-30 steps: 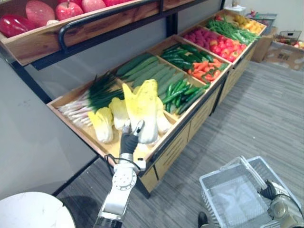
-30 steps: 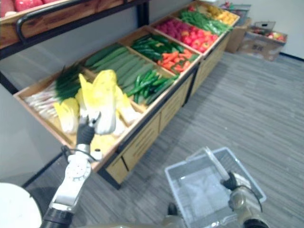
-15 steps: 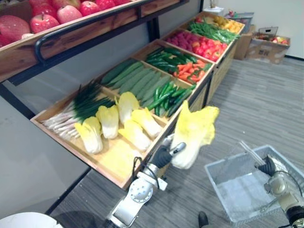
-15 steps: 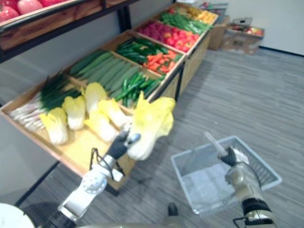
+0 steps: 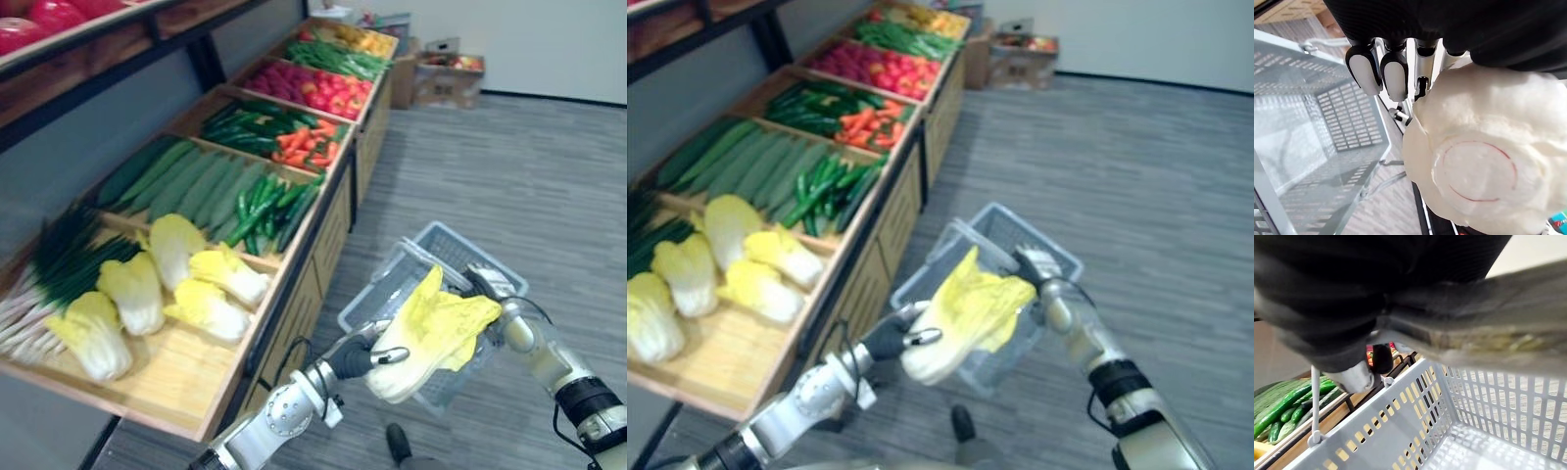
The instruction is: Pick vegetable in the basket
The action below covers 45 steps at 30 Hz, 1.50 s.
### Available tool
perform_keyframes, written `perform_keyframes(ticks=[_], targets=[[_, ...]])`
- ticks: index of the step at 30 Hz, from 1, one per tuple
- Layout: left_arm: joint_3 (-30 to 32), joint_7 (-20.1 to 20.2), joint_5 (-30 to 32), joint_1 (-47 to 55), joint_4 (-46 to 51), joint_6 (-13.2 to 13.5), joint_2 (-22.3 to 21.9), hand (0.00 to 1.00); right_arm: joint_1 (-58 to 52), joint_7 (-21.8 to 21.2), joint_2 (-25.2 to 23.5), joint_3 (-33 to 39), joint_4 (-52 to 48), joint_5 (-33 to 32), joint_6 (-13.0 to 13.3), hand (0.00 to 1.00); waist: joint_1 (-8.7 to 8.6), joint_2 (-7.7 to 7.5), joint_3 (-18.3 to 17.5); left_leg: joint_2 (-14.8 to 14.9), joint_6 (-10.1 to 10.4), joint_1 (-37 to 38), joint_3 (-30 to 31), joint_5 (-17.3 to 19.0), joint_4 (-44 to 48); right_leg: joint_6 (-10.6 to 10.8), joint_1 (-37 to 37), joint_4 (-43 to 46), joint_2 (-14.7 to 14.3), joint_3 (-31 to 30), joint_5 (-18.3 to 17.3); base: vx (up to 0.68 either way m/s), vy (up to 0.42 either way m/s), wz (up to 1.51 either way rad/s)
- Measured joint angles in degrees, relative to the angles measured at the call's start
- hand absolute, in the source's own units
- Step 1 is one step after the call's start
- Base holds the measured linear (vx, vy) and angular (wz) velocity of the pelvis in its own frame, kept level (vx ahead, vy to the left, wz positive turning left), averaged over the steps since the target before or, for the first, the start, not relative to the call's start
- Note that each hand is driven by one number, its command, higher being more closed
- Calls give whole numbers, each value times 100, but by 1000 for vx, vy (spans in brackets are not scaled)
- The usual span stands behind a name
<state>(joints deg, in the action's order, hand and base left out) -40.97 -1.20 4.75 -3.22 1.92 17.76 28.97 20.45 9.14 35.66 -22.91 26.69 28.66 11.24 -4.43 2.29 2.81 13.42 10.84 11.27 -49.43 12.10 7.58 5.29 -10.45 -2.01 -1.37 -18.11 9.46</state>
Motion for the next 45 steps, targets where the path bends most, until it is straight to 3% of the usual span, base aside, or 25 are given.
perform_keyframes(ticks=[5, 9, 13, 18, 27, 34, 35, 45], targets=[[-78, 44, 65, -21, -289, 37, 55, 100, 23, -117, 61, -282, -226, -5, 156, 100, -6, 16, 61, 44, 71, 106, -332, 56, 74, 12, -20, 3, -136, -285, 42, -64, -53, -34], [-76, 35, 412, -122, -680, 45, 38, 100, 21, -294, 386, -525, -363, -11, 200, 100, -20, 12, 172, 38, 87, 167, -413, 108, 127, 33, -14, 4, -168, -414, 56, -63, -49, -16], [115, 26, 812, -147, -1247, 39, -109, 100, 21, -454, 415, -595, -403, -63, 260, 100, -69, 14, 277, 23, 75, 182, -462, 147, 167, 55, -16, 3, -177, -498, 71, -55, -51, -11], [550, -273, 1457, -384, -2121, -29, -427, 100, -18, -584, 604, -748, -826, -426, 419, 100, -163, 20, 450, -30, 46, 167, -483, 172, 175, 89, -51, -13, -164, -595, 93, -42, -51, -6], [589, -622, 2147, -1017, -3088, -126, -774, 100, 259, -609, 606, -915, -1134, -511, 439, 100, -249, 7, 663, -190, -24, 95, -518, 251, 227, 180, -245, -12, -161, -908, 179, -25, -35, -17], [474, -738, 2369, -1125, -3227, -176, -935, 100, 299, -610, 588, -920, -1511, -678, 443, 100, -319, -1, 718, -212, -42, 79, -519, 338, 299, 227, -270, -14, -136, -992, 210, -36, -39, -5], [409, -743, 2379, -1177, -3245, -176, -963, 0, 307, -610, 580, -924, -1527, -680, 444, 100, -313, -1, 719, -209, -39, 79, -516, 344, 311, 229, -269, -14, -134, -994, 212, -11, -45, 1], [-31, -747, 2578, -1443, -3440, -216, -1534, 0, 450, -609, 411, -1140, -1526, -675, 434, 100, -320, 2, 720, -186, -80, -24, -448, 428, 478, 264, -300, -14, -69, -954, 235, -4, -36, 3]])
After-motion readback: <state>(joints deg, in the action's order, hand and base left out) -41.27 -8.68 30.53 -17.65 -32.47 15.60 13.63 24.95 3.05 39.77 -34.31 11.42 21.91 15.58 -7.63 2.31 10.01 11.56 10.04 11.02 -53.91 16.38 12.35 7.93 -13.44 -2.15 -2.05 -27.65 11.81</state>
